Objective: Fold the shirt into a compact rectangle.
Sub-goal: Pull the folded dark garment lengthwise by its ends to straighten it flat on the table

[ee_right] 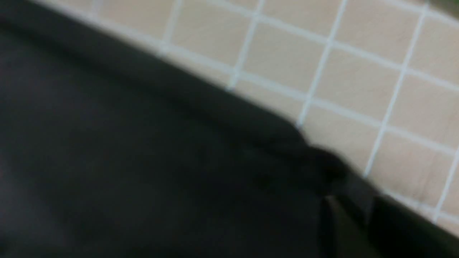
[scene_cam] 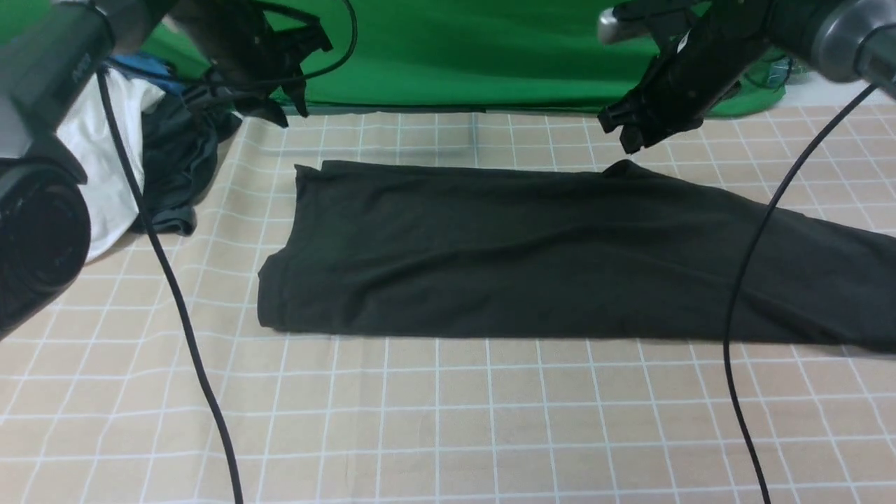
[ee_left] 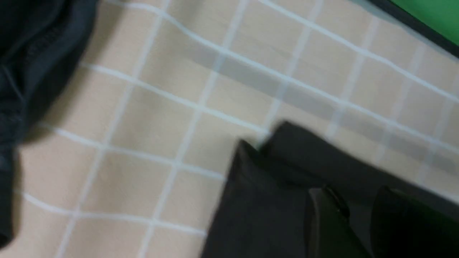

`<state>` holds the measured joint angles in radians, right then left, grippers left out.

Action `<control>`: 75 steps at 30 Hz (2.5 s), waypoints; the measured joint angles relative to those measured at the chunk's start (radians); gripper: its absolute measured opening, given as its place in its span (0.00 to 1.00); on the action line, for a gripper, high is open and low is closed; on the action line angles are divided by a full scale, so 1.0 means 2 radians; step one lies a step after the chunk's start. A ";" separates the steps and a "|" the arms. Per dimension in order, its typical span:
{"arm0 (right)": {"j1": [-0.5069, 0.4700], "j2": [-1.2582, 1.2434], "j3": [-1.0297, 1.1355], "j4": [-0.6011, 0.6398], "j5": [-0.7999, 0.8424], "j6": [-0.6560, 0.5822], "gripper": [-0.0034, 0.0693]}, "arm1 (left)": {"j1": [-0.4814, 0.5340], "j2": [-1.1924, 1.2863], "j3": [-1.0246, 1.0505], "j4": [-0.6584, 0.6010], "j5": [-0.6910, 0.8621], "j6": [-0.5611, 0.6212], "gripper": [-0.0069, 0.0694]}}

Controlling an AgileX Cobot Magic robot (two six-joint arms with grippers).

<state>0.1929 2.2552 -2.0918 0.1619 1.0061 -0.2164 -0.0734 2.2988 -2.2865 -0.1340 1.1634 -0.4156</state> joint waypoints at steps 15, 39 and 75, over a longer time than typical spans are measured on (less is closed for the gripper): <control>0.016 0.076 -0.002 0.025 -0.026 -0.025 0.10 | -0.097 0.054 0.025 0.025 0.027 0.051 0.10; -0.118 -0.134 0.063 -0.024 0.096 0.013 0.10 | -0.096 -0.138 0.154 0.047 0.024 0.068 0.11; -0.312 -0.161 0.388 -0.017 -0.039 0.017 0.14 | -0.093 -0.240 0.484 -0.004 -0.158 0.080 0.11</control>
<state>-0.4317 1.9340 -1.3156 0.1287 0.9272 -0.1833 -0.2593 1.8195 -1.3177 -0.1418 0.8465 -0.2547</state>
